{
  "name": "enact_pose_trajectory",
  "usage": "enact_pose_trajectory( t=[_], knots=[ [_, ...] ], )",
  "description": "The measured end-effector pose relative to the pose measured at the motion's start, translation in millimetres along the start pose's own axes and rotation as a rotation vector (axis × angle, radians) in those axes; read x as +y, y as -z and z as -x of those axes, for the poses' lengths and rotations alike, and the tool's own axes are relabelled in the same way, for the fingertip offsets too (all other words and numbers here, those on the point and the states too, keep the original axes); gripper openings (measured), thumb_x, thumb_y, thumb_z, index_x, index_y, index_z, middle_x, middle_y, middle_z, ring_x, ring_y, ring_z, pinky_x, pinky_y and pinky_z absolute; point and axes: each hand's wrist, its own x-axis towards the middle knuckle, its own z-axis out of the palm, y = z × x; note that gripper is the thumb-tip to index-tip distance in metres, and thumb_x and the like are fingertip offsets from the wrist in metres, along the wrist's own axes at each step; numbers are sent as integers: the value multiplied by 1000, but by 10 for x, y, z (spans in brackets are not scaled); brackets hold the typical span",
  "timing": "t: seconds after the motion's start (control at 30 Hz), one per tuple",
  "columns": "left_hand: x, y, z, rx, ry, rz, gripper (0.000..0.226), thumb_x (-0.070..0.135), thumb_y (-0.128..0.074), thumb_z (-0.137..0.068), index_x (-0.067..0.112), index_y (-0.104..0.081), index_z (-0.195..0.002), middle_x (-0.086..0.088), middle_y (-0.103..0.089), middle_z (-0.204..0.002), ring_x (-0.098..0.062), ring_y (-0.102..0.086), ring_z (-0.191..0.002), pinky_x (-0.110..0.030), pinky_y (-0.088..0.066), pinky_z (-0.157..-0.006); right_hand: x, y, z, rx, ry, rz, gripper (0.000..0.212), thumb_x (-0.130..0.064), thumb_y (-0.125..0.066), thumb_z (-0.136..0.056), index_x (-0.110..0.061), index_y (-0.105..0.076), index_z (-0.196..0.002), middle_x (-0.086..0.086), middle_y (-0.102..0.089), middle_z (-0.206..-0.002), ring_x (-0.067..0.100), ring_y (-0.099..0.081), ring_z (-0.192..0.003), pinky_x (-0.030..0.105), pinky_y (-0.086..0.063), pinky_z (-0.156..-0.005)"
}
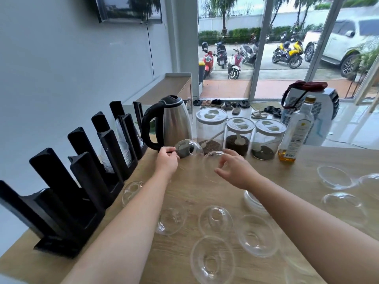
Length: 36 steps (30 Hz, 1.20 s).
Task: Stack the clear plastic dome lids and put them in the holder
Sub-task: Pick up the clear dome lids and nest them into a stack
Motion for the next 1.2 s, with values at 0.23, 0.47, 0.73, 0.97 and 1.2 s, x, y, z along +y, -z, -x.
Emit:
enact_pose_trajectory(
  t=[0.23, 0.47, 0.73, 0.97, 1.2],
  knots=[
    [136, -471, 185, -109, 166, 196, 16, 6, -37, -98, 10, -52, -101, -1, -50, -72, -13, -40, -58, -25, -35, -53, 410, 460, 360, 101, -115, 30, 25, -41, -61, -84, -17, -56, -89, 2, -33, -151, 23, -38, -135, 36, -31, -107],
    [136, -851, 378, -223, 248, 249, 23, 5, -35, -98, 15, -52, -86, -2, -49, -73, -11, -36, -54, -22, -39, -54, 767, 533, 681, 87, -187, 48, 23, -38, -63, -84, -17, -55, -85, 5, -38, -148, 20, -36, -135, 31, -31, -106],
    [4, -1004, 464, -264, 254, 214, 17, 8, -37, -98, 12, -53, -99, -1, -52, -75, -11, -39, -56, -23, -42, -57, 891, 353, 764, 49, -230, 30, 22, -41, -62, -83, -22, -52, -83, 3, -36, -149, 20, -34, -136, 33, -30, -108],
    [-88, -972, 458, -259, 251, 190, 18, 7, -37, -97, 13, -54, -94, -1, -52, -74, -11, -39, -54, -24, -43, -58, 902, 216, 743, 8, -254, 41, 31, -39, -58, -87, -17, -55, -108, 3, -33, -150, 21, -31, -137, 32, -29, -109],
    [-142, -964, 461, -263, 255, 183, 18, 6, -39, -97, 14, -54, -92, -2, -53, -74, -11, -40, -54, -25, -44, -58, 898, 160, 834, 31, -209, 92, 38, -40, -67, -81, -17, -54, -109, 0, -38, -146, 19, -36, -133, 29, -35, -104]
  ],
)
